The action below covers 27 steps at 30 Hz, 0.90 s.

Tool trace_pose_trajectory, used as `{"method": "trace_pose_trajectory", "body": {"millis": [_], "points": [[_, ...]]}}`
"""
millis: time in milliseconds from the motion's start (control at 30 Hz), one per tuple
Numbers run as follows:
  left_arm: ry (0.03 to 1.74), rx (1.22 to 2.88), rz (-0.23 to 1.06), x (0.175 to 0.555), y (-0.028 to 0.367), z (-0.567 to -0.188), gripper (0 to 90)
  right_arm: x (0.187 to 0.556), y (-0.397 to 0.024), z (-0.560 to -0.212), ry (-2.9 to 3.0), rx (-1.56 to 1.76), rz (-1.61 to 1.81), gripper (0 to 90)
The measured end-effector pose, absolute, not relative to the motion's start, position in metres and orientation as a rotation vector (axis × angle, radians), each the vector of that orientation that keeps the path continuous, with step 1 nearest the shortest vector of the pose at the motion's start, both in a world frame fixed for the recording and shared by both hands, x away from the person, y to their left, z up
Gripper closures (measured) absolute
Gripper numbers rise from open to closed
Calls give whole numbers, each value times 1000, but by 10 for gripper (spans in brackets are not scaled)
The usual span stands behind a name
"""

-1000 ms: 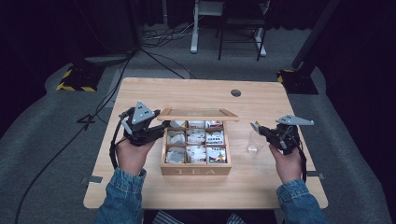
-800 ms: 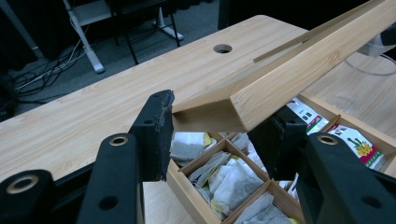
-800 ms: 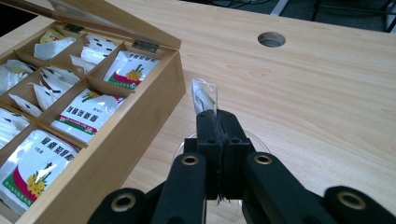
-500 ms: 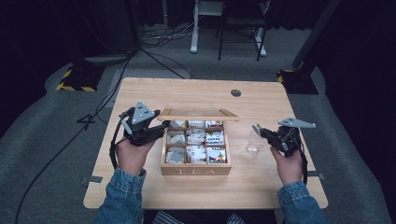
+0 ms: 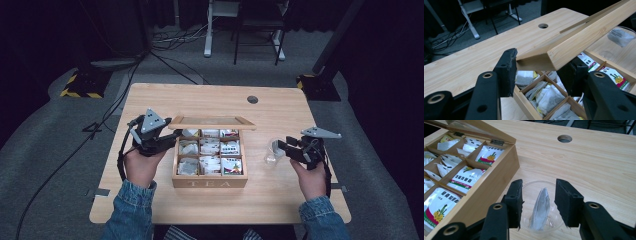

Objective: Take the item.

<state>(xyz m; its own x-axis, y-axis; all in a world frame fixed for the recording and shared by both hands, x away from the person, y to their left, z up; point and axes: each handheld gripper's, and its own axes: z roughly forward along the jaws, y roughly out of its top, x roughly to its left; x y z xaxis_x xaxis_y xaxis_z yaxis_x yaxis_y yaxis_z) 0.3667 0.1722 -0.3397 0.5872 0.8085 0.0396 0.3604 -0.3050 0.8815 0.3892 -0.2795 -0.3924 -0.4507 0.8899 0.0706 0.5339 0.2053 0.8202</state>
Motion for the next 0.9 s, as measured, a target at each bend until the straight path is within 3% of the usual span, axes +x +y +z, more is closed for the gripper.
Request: {"method": "trace_pose_trajectory", "body": {"millis": [467,900], "points": [[939,1902,615,367,172,-340,510,381,-290,-385,2069,1325,1138,642],[936,1909,615,366,172,-340,509,372,-322,-386,2047,1390,1086,628]]}}
